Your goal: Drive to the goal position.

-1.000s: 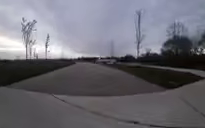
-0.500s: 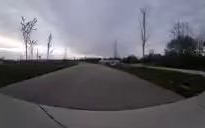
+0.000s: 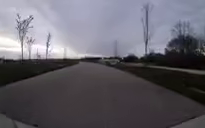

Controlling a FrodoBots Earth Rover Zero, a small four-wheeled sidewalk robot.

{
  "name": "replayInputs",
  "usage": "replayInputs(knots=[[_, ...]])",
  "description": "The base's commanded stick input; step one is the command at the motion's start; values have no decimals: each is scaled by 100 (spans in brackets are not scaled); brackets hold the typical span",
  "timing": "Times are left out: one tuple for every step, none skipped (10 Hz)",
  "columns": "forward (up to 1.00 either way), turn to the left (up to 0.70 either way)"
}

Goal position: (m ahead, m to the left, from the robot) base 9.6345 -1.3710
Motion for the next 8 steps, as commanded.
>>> replayInputs(knots=[[100, 31], [100, 21], [100, 10], [100, 0], [100, 0], [100, 0], [100, 0], [100, 0]])
